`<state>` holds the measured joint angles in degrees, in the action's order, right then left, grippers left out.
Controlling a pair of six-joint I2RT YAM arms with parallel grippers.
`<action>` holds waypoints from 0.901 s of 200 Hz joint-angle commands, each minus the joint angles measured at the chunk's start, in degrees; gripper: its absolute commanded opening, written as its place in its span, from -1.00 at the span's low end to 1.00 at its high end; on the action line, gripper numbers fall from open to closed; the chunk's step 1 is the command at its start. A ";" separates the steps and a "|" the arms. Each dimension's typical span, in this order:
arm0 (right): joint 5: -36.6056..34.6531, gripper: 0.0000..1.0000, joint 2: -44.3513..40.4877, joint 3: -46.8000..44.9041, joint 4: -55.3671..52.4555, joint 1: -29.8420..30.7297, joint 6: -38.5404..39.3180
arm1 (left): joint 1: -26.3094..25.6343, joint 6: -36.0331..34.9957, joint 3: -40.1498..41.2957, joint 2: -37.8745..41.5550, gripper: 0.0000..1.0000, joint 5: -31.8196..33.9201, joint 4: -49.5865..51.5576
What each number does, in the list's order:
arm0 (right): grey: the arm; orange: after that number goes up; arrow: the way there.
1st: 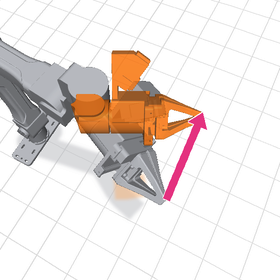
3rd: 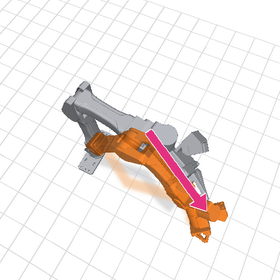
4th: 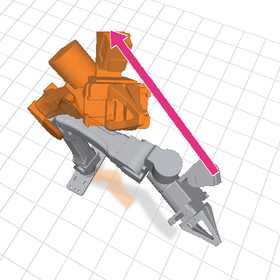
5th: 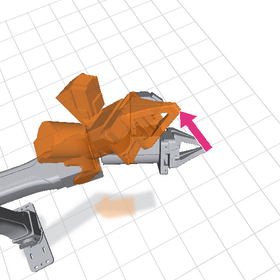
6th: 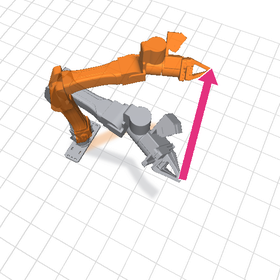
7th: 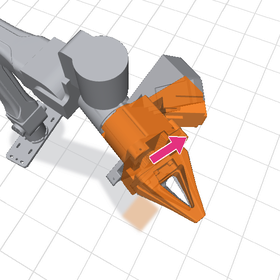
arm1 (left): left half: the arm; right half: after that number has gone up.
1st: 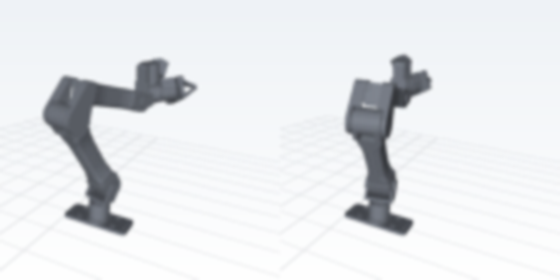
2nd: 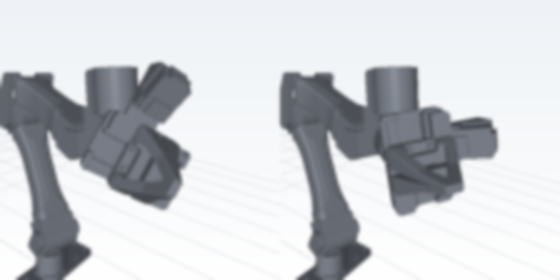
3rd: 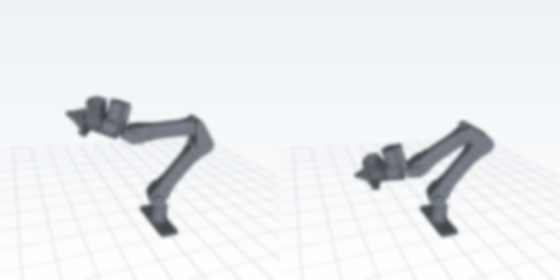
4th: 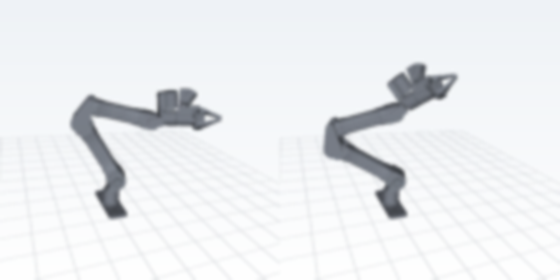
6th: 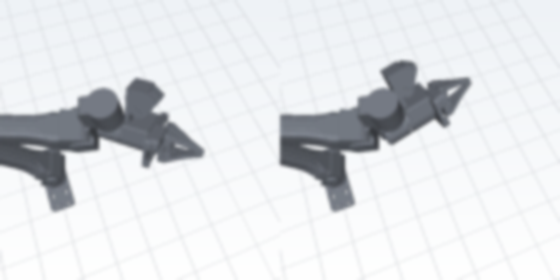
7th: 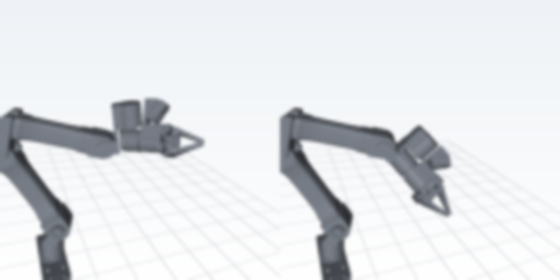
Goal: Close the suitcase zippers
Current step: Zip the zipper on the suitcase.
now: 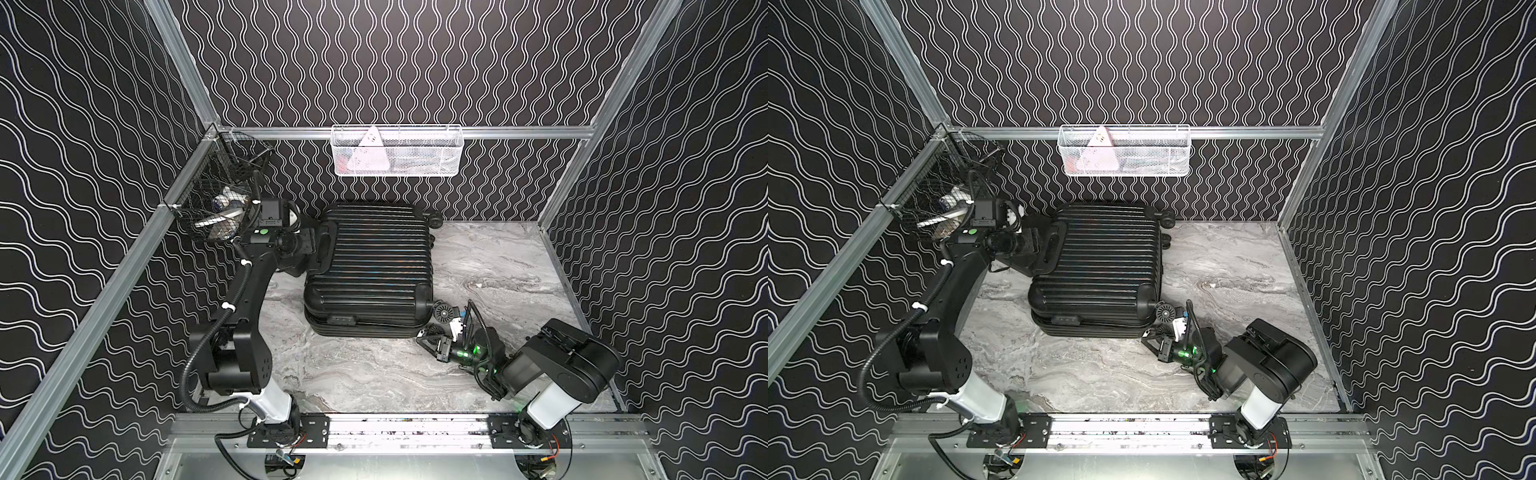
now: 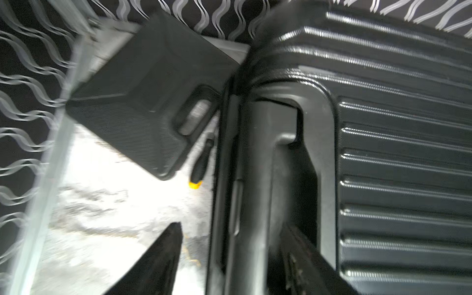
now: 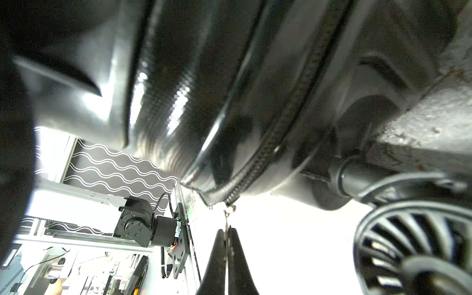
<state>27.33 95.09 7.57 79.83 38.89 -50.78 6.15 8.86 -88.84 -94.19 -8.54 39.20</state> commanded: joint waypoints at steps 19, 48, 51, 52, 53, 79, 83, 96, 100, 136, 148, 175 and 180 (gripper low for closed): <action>1.28 -1.00 -1.33 0.38 -6.64 0.14 1.30 | 0.41 0.71 0.17 -2.52 0.29 -5.71 -0.29; 1.32 -1.00 -1.75 0.53 -7.30 0.13 1.48 | 0.35 0.73 0.07 -4.73 0.17 -5.70 0.12; 1.32 -1.00 -1.75 0.59 -7.36 0.17 1.52 | 0.42 0.72 0.00 -5.05 0.17 -5.77 0.21; 1.32 -1.00 -1.79 0.60 -7.39 0.19 1.50 | 0.38 0.72 -0.01 -5.18 0.16 -5.82 0.28; 1.32 -1.00 -1.81 0.60 -7.40 0.16 1.49 | 0.37 0.67 -0.01 -5.33 0.15 -5.90 0.32; 1.57 -1.00 -1.62 0.78 -7.18 0.14 1.28 | -0.25 0.69 -0.51 -7.18 -0.05 -6.64 1.67; 1.65 -1.00 -1.58 0.78 -7.00 0.13 1.14 | -0.43 0.72 -0.39 -7.08 -0.08 -6.44 1.48; 1.67 -1.00 -1.49 0.78 -6.80 0.13 0.96 | -1.08 1.04 0.13 -6.18 -0.16 -6.06 0.69; 1.67 -1.00 -1.55 0.78 -6.80 0.15 0.97 | -1.28 1.14 0.20 -5.91 -0.18 -6.05 0.54; 1.25 -1.00 -2.67 0.38 -8.03 0.13 1.71 | -2.64 8.01 0.94 -2.55 -0.55 -6.13 -1.36; 1.06 -1.00 -3.92 0.23 -9.45 0.16 2.21 | -2.79 13.03 2.38 -0.50 -0.68 -4.87 -3.63; 1.05 -1.00 -7.60 0.12 -13.30 0.13 2.97 | -4.83 22.69 6.08 5.25 -0.76 4.16 -8.06; 1.06 -1.00 -8.35 0.16 -14.24 0.17 3.05 | -4.83 24.14 6.50 6.06 -0.78 5.56 -8.61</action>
<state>25.74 89.10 7.88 71.70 38.81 -49.43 2.37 13.82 -83.70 -92.73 -6.42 40.10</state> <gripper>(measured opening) 0.049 0.295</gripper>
